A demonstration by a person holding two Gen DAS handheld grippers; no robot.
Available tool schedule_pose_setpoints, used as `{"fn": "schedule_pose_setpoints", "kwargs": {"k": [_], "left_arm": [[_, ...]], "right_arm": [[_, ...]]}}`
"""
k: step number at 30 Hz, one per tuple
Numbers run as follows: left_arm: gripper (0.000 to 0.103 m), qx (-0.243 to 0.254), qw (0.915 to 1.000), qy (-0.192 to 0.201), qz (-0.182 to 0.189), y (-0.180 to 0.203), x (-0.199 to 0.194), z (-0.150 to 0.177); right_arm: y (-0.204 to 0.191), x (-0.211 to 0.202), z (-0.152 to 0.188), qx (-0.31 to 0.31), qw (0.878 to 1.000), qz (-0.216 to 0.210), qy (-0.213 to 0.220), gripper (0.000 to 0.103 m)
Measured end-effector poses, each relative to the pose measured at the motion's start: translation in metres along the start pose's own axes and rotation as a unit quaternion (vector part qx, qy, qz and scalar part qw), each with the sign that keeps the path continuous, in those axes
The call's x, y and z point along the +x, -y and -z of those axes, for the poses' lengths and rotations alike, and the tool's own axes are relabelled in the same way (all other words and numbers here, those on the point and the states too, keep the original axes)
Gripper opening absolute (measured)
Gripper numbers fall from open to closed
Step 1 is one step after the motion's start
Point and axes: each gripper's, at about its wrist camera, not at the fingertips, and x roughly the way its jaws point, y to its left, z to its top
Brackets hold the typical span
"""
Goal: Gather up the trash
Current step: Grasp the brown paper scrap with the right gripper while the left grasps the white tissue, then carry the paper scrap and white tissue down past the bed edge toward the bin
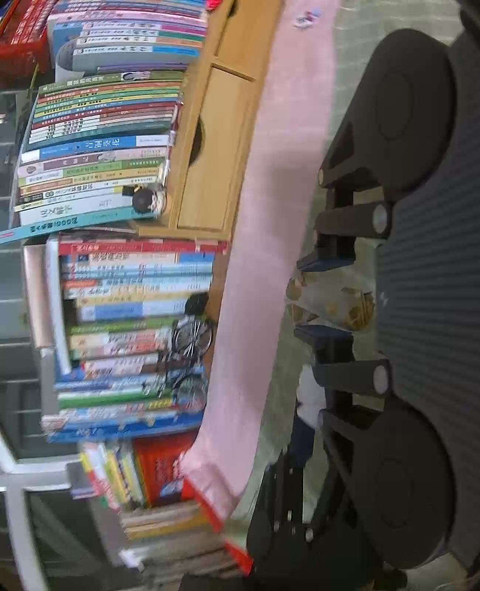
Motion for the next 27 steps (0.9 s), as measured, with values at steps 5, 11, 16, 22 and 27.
{"fn": "schedule_pose_setpoints", "kwargs": {"k": [5, 11, 16, 22, 27], "left_arm": [[0.031, 0.003, 1.0, 0.006, -0.004, 0.01, -0.038, 0.01], [0.031, 0.0, 0.9999, 0.004, -0.011, 0.023, -0.08, 0.03], [0.031, 0.011, 0.9998, 0.003, -0.016, 0.039, -0.113, 0.04], [0.031, 0.021, 0.9996, 0.008, -0.016, 0.061, -0.155, 0.056], [0.031, 0.021, 0.9995, 0.008, -0.021, 0.072, -0.18, 0.075]], "right_arm": [[-0.02, -0.031, 0.014, 0.012, 1.0, -0.007, 0.007, 0.035], [-0.044, -0.064, 0.035, 0.02, 1.0, -0.017, 0.009, 0.035], [-0.063, -0.083, 0.05, 0.012, 1.0, -0.022, 0.001, 0.035], [-0.075, -0.109, 0.072, 0.034, 0.999, -0.038, 0.003, 0.035], [-0.083, -0.128, 0.088, 0.041, 0.998, -0.047, 0.001, 0.035]]}}
